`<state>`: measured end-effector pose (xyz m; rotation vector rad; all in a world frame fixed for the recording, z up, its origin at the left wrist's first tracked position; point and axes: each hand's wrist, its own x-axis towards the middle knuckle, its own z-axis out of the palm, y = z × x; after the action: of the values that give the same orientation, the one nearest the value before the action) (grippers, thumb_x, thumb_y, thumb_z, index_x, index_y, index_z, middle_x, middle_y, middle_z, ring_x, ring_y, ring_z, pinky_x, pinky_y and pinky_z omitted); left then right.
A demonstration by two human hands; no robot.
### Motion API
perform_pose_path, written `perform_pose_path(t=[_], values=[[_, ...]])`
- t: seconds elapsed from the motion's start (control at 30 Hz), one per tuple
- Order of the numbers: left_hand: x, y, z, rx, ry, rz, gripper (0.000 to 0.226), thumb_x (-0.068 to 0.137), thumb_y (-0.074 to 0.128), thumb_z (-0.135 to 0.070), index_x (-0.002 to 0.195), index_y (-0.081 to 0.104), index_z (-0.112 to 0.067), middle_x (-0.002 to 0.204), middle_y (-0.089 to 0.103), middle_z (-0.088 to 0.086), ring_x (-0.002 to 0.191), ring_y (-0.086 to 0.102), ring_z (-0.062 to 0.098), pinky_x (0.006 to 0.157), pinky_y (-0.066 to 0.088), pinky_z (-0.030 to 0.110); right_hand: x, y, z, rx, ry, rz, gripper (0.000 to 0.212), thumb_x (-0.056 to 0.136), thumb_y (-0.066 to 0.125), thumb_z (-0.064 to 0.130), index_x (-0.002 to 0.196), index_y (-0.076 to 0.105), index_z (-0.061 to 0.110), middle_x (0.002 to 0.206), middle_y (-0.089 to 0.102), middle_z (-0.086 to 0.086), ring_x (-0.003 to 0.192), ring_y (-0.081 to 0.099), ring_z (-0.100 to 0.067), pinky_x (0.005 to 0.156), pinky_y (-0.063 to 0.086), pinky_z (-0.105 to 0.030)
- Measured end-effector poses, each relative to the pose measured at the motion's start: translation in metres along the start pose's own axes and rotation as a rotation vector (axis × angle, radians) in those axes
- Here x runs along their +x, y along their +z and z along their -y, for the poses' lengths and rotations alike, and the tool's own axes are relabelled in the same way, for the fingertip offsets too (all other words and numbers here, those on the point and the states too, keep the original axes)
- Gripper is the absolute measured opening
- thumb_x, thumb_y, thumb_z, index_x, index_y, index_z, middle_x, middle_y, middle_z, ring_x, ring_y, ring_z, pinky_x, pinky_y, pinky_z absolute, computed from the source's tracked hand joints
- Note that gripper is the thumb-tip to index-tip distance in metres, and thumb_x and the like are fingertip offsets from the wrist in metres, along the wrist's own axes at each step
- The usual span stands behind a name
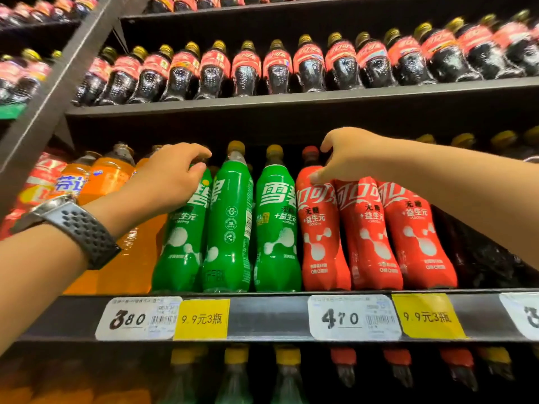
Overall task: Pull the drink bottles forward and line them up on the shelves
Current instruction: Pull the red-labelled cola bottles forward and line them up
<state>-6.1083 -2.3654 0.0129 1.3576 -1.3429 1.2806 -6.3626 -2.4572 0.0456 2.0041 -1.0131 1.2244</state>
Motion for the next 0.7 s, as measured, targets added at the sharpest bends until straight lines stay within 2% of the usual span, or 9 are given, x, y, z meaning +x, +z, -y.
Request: perform_pose_path(t=[0.1, 0.2, 0.23, 0.33, 0.4, 0.47, 0.57, 0.63, 0.7], values=[[-0.002, -0.006, 0.005, -0.034, -0.046, -0.014, 0.035, 0.094, 0.051, -0.020, 0.128, 0.056, -0.017, 0.130, 0.057, 0.007, 0.117, 0.051, 0.026, 0.098, 0.038, 0.037, 0.002, 0.000, 0.001, 0.002, -0.004, -0.022, 0.055, 0.078, 0.070, 0.044, 0.116, 0.062, 0.006, 0.113, 0.065, -0.013, 0.103, 0.060, -0.031, 0.088, 0.050, -0.036], [-0.005, -0.010, 0.012, -0.054, -0.060, -0.010, 0.033, 0.092, 0.055, -0.020, 0.125, 0.058, -0.020, 0.119, 0.062, 0.004, 0.098, 0.054, 0.016, 0.085, 0.040, 0.029, 0.006, 0.003, 0.025, 0.148, -0.132, -0.219, 0.042, 0.080, 0.063, 0.047, 0.105, 0.065, 0.013, 0.109, 0.066, -0.009, 0.102, 0.059, -0.030, 0.085, 0.049, -0.036], [-0.006, -0.011, 0.014, -0.031, -0.044, -0.003, 0.034, 0.090, 0.057, -0.021, 0.124, 0.059, -0.021, 0.116, 0.063, 0.003, 0.095, 0.053, 0.015, 0.082, 0.038, 0.026, 0.007, 0.005, 0.039, 0.200, -0.170, -0.232, 0.042, 0.081, 0.061, 0.050, 0.103, 0.065, 0.015, 0.107, 0.066, -0.008, 0.101, 0.059, -0.029, 0.084, 0.049, -0.036], [-0.002, -0.013, 0.018, 0.051, -0.001, -0.037, 0.033, 0.087, 0.062, -0.027, 0.119, 0.062, -0.021, 0.114, 0.066, 0.003, 0.103, 0.056, 0.021, 0.084, 0.038, 0.026, 0.015, 0.015, 0.083, 0.249, -0.197, -0.153, 0.056, 0.079, 0.055, 0.066, 0.095, 0.062, 0.013, 0.095, 0.065, -0.006, 0.092, 0.060, -0.027, 0.073, 0.049, -0.035], [0.002, -0.016, 0.022, 0.096, -0.002, -0.081, 0.033, 0.087, 0.059, -0.037, 0.117, 0.063, -0.023, 0.115, 0.066, 0.002, 0.109, 0.057, 0.025, 0.093, 0.042, 0.034, 0.019, 0.022, 0.106, 0.237, -0.168, -0.130, 0.066, 0.076, 0.051, 0.075, 0.089, 0.056, 0.010, 0.086, 0.059, -0.002, 0.084, 0.058, -0.024, 0.062, 0.044, -0.032], [0.004, -0.017, 0.026, 0.158, 0.017, -0.072, 0.040, 0.086, 0.056, -0.050, 0.118, 0.062, -0.026, 0.116, 0.066, -0.001, 0.112, 0.056, 0.025, 0.098, 0.041, 0.041, 0.020, 0.026, 0.117, 0.176, -0.133, -0.129, 0.070, 0.069, 0.053, 0.080, 0.090, 0.047, 0.013, 0.084, 0.052, 0.000, 0.083, 0.053, -0.022, 0.064, 0.042, -0.032], [0.003, -0.014, 0.034, 0.169, 0.096, -0.019, 0.050, 0.084, 0.055, -0.059, 0.121, 0.059, -0.025, 0.117, 0.065, -0.003, 0.114, 0.055, 0.023, 0.098, 0.039, 0.043, 0.019, 0.028, 0.123, 0.147, -0.077, -0.111, 0.068, 0.065, 0.067, 0.072, 0.093, 0.046, 0.013, 0.084, 0.047, 0.000, 0.081, 0.048, -0.022, 0.063, 0.038, -0.029], [0.003, -0.012, 0.038, 0.101, 0.120, -0.019, 0.046, 0.085, 0.056, -0.055, 0.120, 0.059, -0.025, 0.113, 0.066, -0.006, 0.110, 0.056, 0.022, 0.097, 0.039, 0.041, 0.021, 0.023, 0.121, 0.124, -0.061, -0.066, 0.061, 0.068, 0.071, 0.064, 0.085, 0.050, 0.009, 0.088, 0.052, -0.004, 0.079, 0.049, -0.022, 0.054, 0.035, -0.027], [0.004, -0.010, 0.042, 0.047, 0.130, -0.029, 0.041, 0.086, 0.058, -0.052, 0.117, 0.060, -0.026, 0.110, 0.066, -0.008, 0.106, 0.057, 0.019, 0.096, 0.040, 0.040, 0.024, 0.018, 0.117, 0.082, -0.059, -0.012, 0.059, 0.073, 0.069, 0.061, 0.095, 0.060, 0.006, 0.094, 0.058, -0.007, 0.081, 0.051, -0.023, 0.058, 0.037, -0.026]])
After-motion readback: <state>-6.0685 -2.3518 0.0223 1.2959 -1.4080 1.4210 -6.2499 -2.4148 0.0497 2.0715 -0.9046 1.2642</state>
